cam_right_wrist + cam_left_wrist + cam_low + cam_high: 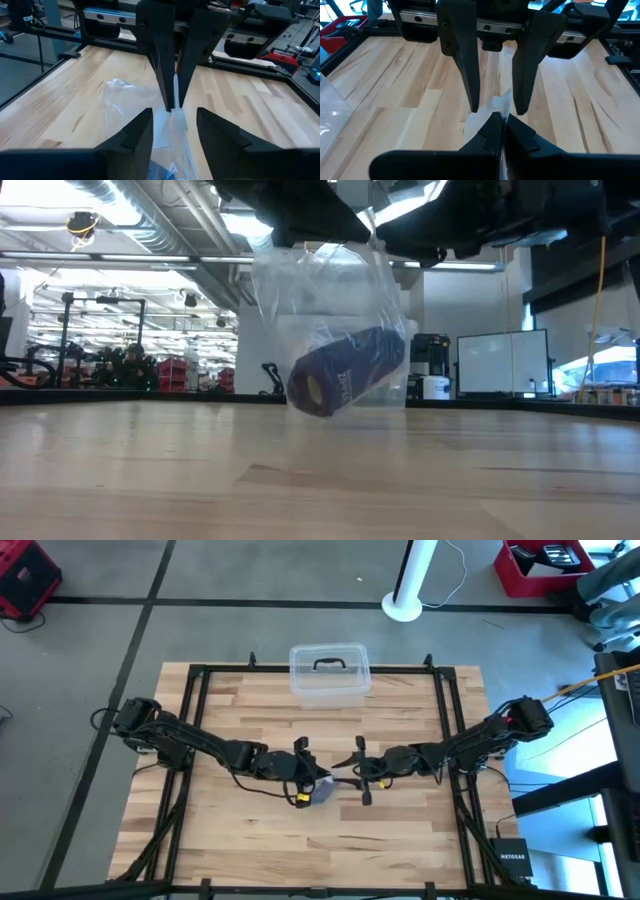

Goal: Roll bandage
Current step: Close the transparent zip bag

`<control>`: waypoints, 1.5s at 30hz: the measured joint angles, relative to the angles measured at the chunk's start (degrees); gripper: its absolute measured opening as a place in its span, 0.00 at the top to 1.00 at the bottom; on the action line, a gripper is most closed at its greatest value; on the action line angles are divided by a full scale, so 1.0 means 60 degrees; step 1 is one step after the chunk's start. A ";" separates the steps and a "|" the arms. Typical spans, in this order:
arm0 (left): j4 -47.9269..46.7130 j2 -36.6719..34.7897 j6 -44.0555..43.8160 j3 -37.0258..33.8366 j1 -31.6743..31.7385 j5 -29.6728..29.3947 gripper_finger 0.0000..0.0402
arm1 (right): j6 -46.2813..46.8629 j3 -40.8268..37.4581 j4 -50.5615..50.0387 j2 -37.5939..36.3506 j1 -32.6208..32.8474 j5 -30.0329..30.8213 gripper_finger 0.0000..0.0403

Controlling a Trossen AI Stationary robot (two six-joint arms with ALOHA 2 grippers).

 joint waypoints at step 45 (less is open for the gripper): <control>-0.0560 -0.0017 -0.1675 0.0004 0.0405 0.0832 0.87 | 0.0605 0.0000 0.0081 0.1336 0.0000 -0.0007 0.93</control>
